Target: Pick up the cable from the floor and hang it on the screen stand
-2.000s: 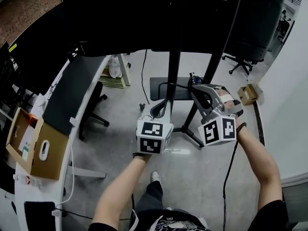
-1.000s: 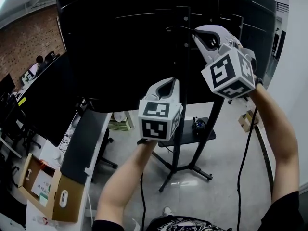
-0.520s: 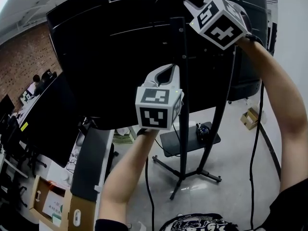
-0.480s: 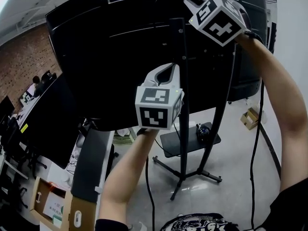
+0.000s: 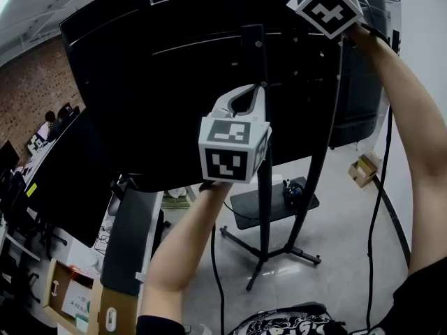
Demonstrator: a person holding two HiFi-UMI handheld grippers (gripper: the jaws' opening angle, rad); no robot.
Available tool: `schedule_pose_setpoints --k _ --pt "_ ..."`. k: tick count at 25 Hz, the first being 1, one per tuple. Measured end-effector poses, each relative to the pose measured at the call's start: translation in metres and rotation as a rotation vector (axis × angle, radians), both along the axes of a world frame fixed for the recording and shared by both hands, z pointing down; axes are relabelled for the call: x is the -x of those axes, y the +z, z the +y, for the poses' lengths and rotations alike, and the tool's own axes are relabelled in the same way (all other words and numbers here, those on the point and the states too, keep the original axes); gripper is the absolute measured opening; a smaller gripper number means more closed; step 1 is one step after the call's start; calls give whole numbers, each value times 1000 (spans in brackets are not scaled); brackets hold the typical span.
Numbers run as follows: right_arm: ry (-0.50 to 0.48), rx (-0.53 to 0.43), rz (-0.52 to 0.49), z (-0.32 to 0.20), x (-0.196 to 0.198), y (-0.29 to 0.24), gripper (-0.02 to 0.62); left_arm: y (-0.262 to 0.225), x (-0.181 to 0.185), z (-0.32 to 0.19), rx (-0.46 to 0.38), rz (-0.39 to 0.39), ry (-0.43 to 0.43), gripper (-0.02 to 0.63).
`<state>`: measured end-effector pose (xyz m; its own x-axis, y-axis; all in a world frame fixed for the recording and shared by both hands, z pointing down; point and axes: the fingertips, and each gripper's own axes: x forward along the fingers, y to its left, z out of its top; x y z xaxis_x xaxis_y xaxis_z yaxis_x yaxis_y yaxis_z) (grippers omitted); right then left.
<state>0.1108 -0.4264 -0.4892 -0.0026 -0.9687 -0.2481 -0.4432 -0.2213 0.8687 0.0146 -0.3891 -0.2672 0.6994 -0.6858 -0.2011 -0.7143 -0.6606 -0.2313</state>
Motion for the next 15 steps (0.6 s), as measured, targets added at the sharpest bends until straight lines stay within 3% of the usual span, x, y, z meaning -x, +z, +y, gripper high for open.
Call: schedule_pose_setpoints --k 5,8,15 --pt "26 -14 -33 5 -39 -14 25 2 -18 2 4 0 -2 0" --pt "18 -12 -1 7 -55 -15 25 2 -34 2 8 -1 -8 0" --pt "-47 -41 69 9 -60 -22 26 -6 -72 6 0 1 -26 0"
